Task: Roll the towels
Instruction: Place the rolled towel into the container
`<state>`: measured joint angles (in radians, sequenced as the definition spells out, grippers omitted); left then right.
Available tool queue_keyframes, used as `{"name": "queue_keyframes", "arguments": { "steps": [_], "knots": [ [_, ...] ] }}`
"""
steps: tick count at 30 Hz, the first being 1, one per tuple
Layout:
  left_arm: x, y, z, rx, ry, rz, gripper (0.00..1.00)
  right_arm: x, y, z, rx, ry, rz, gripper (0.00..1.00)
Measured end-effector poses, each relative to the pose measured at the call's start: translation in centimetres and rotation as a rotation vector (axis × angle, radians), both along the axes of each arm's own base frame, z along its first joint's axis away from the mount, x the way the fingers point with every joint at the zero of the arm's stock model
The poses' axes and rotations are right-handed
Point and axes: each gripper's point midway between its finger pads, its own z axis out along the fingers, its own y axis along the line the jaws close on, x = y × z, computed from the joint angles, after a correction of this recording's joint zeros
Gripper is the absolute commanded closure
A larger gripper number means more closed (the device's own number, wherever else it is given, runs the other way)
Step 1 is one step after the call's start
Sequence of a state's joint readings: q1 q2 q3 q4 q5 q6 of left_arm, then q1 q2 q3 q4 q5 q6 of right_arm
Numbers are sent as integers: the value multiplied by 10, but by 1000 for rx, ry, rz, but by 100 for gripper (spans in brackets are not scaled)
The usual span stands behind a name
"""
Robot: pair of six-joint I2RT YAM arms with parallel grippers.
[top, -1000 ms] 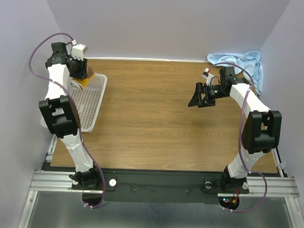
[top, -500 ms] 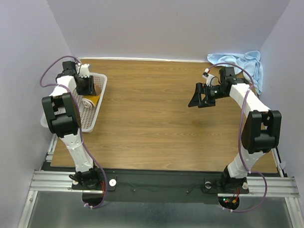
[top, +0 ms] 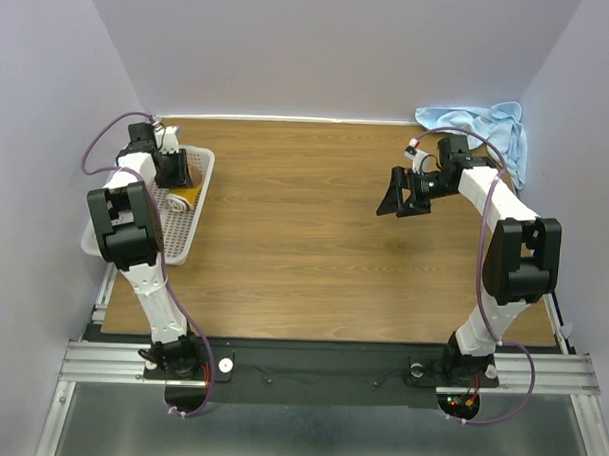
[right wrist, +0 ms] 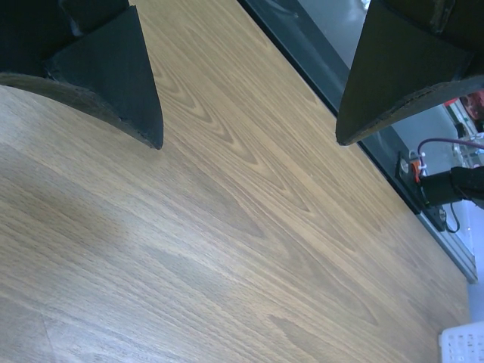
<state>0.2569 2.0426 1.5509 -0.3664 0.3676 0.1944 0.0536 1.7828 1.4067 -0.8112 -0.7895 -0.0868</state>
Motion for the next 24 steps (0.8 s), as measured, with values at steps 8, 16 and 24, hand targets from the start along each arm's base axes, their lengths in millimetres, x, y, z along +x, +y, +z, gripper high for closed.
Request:
{"name": "queue_keyframes", "arguments": {
  "steps": [8,16,24],
  "knots": [
    [0,3,-3,13,10,14,44,0,0,0,0,0,0,0],
    [-1,2,2,12,19,12,32,0,0,0,0,0,0,0],
    [0,5,28,36,6,3,1,0,0,0,-1,-1,0,0]
  ]
}}
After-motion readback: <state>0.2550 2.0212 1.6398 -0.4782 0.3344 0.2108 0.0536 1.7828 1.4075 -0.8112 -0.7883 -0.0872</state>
